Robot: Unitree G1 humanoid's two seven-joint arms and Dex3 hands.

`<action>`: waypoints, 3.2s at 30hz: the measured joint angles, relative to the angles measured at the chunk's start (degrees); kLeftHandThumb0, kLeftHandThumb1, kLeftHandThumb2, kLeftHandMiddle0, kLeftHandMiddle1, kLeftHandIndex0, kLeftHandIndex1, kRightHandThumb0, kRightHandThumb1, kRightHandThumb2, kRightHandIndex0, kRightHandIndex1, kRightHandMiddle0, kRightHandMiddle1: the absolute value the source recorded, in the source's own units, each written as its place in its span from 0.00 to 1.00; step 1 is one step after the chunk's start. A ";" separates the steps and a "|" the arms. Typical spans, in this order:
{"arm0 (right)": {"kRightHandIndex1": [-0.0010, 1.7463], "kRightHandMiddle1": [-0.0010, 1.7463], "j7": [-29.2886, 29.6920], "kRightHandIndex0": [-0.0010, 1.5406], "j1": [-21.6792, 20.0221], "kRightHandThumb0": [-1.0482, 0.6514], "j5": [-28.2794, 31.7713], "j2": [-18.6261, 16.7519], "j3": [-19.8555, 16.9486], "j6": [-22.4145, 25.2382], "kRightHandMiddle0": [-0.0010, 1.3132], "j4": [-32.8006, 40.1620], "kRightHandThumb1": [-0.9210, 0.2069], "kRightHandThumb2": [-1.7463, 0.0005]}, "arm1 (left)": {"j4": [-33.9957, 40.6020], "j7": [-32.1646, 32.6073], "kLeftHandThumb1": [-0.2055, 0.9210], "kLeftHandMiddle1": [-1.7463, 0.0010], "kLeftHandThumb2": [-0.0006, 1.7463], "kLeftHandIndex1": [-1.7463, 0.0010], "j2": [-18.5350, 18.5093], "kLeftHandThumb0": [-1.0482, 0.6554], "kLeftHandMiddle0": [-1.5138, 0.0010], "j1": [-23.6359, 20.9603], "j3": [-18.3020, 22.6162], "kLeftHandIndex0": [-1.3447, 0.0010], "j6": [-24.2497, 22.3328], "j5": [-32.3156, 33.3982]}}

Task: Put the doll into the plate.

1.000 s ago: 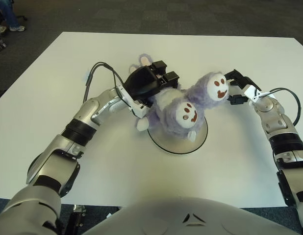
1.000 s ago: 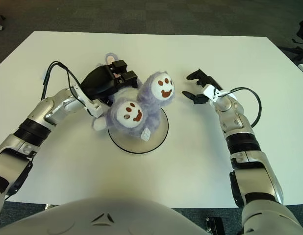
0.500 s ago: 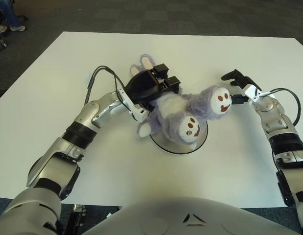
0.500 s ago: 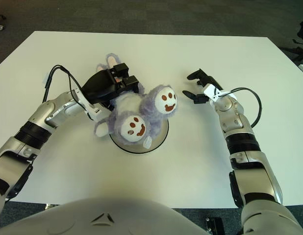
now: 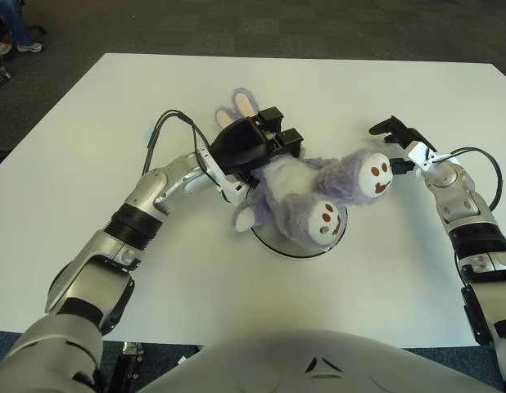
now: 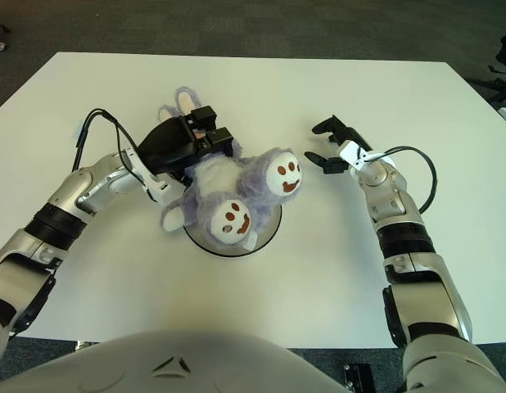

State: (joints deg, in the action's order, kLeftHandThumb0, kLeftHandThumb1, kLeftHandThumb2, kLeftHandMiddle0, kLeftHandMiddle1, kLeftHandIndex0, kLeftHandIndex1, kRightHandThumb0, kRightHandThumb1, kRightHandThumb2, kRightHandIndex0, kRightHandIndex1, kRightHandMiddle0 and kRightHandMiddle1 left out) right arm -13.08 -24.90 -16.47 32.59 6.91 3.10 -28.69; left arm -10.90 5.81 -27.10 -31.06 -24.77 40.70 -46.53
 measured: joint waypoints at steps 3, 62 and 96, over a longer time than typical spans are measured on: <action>0.48 0.61 0.00 0.11 0.01 0.30 -0.02 0.00 0.02 0.00 0.00 0.02 0.23 0.52 | 0.02 -0.25 0.81 0.00 0.43 0.15 0.07 0.61 0.79 0.01 0.00 0.74 0.17 0.19; 0.41 0.54 -1.22 0.09 -1.61 0.25 1.03 0.29 0.57 -2.00 0.00 -2.97 0.25 0.56 | 4.20 -15.13 1.00 0.71 0.48 0.91 -1.58 0.00 1.00 2.52 2.49 1.00 2.33 10.02; 0.51 0.59 -0.94 0.09 -1.39 0.32 2.33 -0.31 -1.09 -2.94 0.00 -4.05 0.39 0.48 | -0.22 -12.26 1.00 0.72 0.48 0.63 -2.21 0.00 0.84 2.96 12.29 1.00 2.81 20.70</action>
State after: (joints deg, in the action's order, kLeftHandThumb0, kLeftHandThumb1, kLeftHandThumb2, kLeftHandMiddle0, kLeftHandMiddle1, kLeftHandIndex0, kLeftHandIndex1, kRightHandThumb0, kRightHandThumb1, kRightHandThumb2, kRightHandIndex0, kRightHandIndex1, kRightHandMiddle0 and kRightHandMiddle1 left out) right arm -14.03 -26.29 -14.13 32.27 5.82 0.16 -32.74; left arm -11.12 -6.45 -29.31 -28.09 -12.48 43.51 -25.83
